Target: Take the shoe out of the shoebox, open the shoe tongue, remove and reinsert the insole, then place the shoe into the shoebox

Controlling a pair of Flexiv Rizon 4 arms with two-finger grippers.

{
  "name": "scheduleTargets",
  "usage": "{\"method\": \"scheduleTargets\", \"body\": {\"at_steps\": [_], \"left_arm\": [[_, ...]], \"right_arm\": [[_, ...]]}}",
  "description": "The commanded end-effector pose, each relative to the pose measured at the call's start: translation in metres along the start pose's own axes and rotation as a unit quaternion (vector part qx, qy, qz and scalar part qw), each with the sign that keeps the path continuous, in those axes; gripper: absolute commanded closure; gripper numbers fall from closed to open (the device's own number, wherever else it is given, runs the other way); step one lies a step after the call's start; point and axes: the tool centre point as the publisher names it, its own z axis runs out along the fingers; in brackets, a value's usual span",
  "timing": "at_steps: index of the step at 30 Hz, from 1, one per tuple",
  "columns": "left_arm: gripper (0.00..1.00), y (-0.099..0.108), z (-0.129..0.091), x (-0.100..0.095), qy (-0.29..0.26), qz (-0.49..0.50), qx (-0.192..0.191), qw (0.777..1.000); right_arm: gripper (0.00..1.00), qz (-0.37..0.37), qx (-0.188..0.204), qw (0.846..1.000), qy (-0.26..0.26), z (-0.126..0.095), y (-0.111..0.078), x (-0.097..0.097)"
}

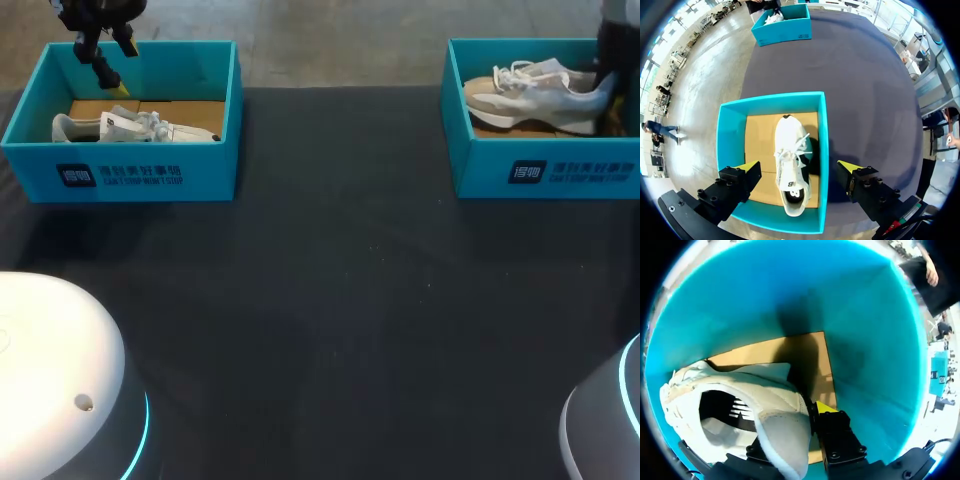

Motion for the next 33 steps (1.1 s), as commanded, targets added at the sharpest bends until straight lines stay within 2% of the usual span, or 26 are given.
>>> {"method": "scheduleTargets", "body": {"at_steps": [1,2,5,7,8,10,11,13,14,16,17,19,20,22,23,25,26,33], "left_arm": [[0.0,0.0,0.001,0.001,-0.001,0.001,0.0,1.0],[0.0,0.0,0.001,0.001,-0.001,0.001,0.0,1.0],[0.0,0.0,0.001,0.001,-0.001,0.001,0.0,1.0],[0.0,0.0,0.001,0.001,-0.001,0.001,0.0,1.0],[0.0,0.0,0.001,0.001,-0.001,0.001,0.0,1.0],[0.0,0.0,0.001,0.001,-0.001,0.001,0.0,1.0],[0.0,0.0,0.001,0.001,-0.001,0.001,0.0,1.0],[0.0,0.0,0.001,0.001,-0.001,0.001,0.0,1.0],[0.0,0.0,0.001,0.001,-0.001,0.001,0.0,1.0],[0.0,0.0,0.001,0.001,-0.001,0.001,0.0,1.0],[0.0,0.0,0.001,0.001,-0.001,0.001,0.0,1.0],[0.0,0.0,0.001,0.001,-0.001,0.001,0.0,1.0],[0.0,0.0,0.001,0.001,-0.001,0.001,0.0,1.0],[0.0,0.0,0.001,0.001,-0.001,0.001,0.0,1.0],[0.0,0.0,0.001,0.001,-0.001,0.001,0.0,1.0],[0.0,0.0,0.001,0.001,-0.001,0.001,0.0,1.0],[0.0,0.0,0.001,0.001,-0.001,0.001,0.0,1.0],[0.0,0.0,0.001,0.001,-0.001,0.001,0.0,1.0]], "right_arm": [[1.0,-0.001,0.001,1.0,-0.004,-0.023,-0.007,-0.003],[1.0,-0.004,-0.003,1.0,-0.011,-0.036,-0.014,-0.01],[1.0,-0.007,-0.008,1.0,-0.015,-0.052,-0.021,-0.018],[1.0,-0.008,-0.009,1.0,-0.015,-0.054,-0.022,-0.019],[1.0,-0.011,-0.015,1.0,-0.018,-0.07,-0.029,-0.023],[1.0,-0.011,-0.016,1.0,-0.017,-0.072,-0.03,-0.024],[1.0,-0.014,-0.024,1.0,-0.015,-0.086,-0.036,-0.028],[1.0,-0.014,-0.028,0.999,-0.013,-0.09,-0.037,-0.029],[1.0,-0.02,-0.036,0.999,-0.011,-0.105,-0.042,-0.029],[1.0,-0.021,-0.037,0.999,-0.01,-0.109,-0.043,-0.029],[1.0,-0.026,-0.048,0.998,-0.015,-0.123,-0.047,-0.03],[1.0,-0.028,-0.051,0.998,-0.015,-0.127,-0.047,-0.03],[1.0,-0.032,-0.059,0.998,-0.022,-0.142,-0.051,-0.03],[1.0,-0.032,-0.062,0.997,-0.023,-0.146,-0.051,-0.031],[1.0,-0.028,-0.075,0.997,-0.023,-0.161,-0.054,-0.033],[1.0,-0.024,-0.081,0.996,-0.026,-0.167,-0.056,-0.034],[1.0,-0.017,-0.095,0.995,-0.027,-0.177,-0.059,-0.035],[1.0,0.004,-0.125,0.992,-0.029,-0.202,-0.073,-0.031]]}}
